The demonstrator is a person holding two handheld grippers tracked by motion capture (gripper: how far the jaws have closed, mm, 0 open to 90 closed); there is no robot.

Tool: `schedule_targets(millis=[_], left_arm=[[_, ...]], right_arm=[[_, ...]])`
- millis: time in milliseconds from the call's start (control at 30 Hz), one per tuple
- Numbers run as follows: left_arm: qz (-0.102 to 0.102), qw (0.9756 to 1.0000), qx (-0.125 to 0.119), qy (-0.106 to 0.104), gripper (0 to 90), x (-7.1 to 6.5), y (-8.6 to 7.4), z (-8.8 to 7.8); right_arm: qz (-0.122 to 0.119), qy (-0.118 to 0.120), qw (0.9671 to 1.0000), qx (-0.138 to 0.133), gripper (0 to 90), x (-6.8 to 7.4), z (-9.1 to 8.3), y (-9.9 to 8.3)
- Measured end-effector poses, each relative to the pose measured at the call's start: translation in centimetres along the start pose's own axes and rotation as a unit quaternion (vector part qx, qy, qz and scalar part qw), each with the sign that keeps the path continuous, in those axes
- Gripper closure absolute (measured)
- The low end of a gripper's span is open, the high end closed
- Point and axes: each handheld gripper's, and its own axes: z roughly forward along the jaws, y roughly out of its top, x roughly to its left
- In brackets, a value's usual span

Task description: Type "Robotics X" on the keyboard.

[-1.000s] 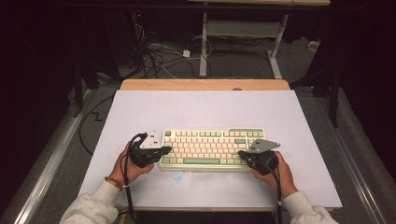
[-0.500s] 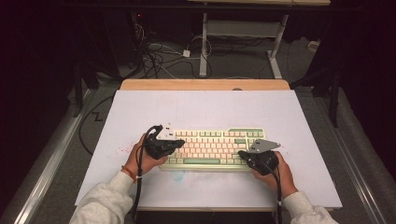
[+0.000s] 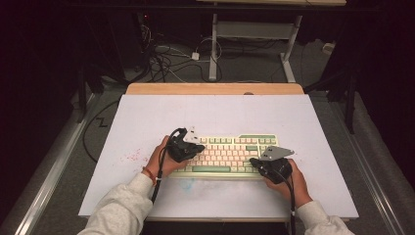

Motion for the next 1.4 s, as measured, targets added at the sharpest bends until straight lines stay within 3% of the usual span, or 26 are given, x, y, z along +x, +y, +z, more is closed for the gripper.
schedule_targets(millis=[167,433,600,867,900,1133,1333,1400], left_arm=[[0.006,0.9998,0.018,0.004,88.0,-0.2,0.2,0.6],[-0.005,0.9998,0.020,0.003,88.0,0.2,-0.1,0.8],[0.002,0.9997,0.026,0.003,88.0,0.0,0.0,0.9],[0.000,0.9998,-0.010,0.017,87.8,0.1,-0.2,-0.7],[0.003,0.9995,-0.024,0.020,86.9,0.0,-0.3,-1.3],[0.003,0.9976,-0.060,0.034,80.4,-0.3,-0.7,-3.1],[0.020,0.9954,-0.084,0.043,68.0,-0.6,-1.6,-4.3],[0.017,0.9951,-0.085,0.048,62.5,-0.7,-2.0,-4.7]], right_arm=[[-0.001,-0.001,1.0000,0.000,90.0,0.0,0.0,0.0],[-0.004,0.000,1.0000,0.002,90.0,0.1,0.0,0.0],[-0.005,-0.001,1.0000,0.002,90.0,0.1,0.0,0.1],[-0.013,-0.002,0.9999,-0.001,90.0,0.2,-0.1,0.2],[-0.016,-0.003,0.9999,-0.005,90.0,0.2,-0.3,0.2],[-0.008,-0.006,0.9997,-0.023,90.0,0.2,-1.2,0.6],[-0.009,-0.005,0.9995,-0.031,90.0,0.4,-1.7,0.8],[-0.009,-0.006,0.9994,-0.033,90.0,0.4,-1.9,0.9]])
